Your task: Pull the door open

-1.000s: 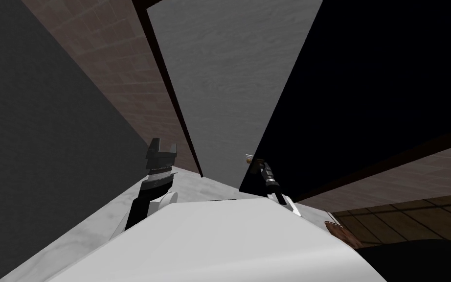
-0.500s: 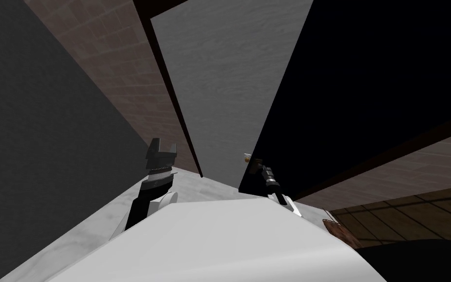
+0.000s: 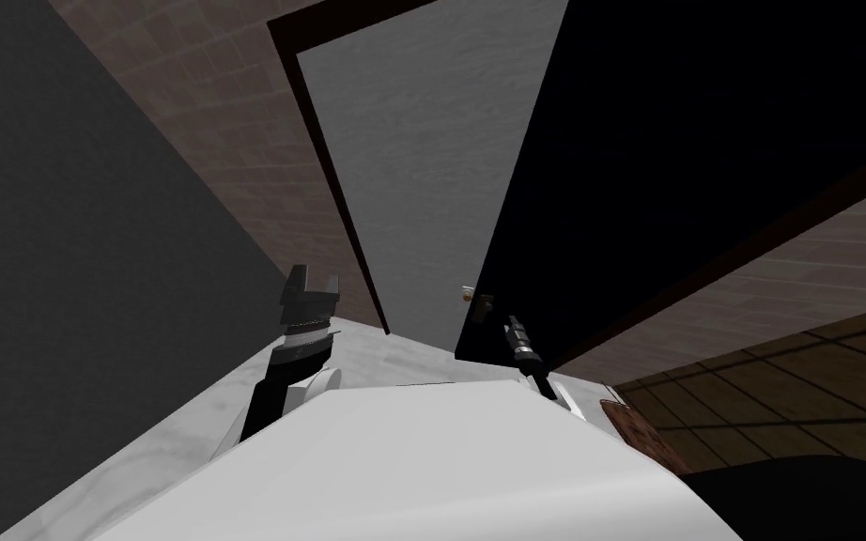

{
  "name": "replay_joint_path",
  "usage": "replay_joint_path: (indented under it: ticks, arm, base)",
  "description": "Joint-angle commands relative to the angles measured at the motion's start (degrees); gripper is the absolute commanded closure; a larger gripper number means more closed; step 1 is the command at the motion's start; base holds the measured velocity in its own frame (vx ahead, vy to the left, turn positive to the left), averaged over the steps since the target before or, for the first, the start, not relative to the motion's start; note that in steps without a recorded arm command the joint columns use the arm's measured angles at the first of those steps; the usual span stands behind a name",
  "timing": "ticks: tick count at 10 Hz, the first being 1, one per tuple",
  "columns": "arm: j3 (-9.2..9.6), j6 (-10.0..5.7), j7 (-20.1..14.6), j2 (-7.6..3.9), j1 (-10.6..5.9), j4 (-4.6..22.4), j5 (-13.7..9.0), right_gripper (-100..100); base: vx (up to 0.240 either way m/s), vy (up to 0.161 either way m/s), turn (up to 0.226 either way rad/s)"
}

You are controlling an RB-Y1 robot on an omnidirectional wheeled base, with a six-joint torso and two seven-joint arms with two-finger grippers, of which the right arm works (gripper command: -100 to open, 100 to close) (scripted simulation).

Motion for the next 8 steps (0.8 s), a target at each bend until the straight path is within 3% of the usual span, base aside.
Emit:
replay_joint_path:
  ticks: [1, 3, 4, 6, 8]
  arm:
    - [0.65, -0.24, -0.5, -0.09, 0.57, -0.8, 0.2, -100]
    - [2.23, -0.76, -1.4, -0.02, 1.16, -2.3, 0.6, -100]
    - [1.74, -0.46, -1.1, -0.15, 0.9, -1.9, 0.5, -100]
    - [-0.76, 0.39, -0.5, -0.65, 1.47, -0.1, -0.1, -100]
    - [-1.53, 0.72, 0.0, -0.62, 0.88, 0.7, -0.3, -100]
  base:
    - [-0.181, 0.093, 0.034]
    - [-0.184, 0.121, 0.077]
    - [-0.075, 0.049, 0.007]
    - [-0.02, -0.093, -0.183]
    - [0.117, -0.128, -0.025]
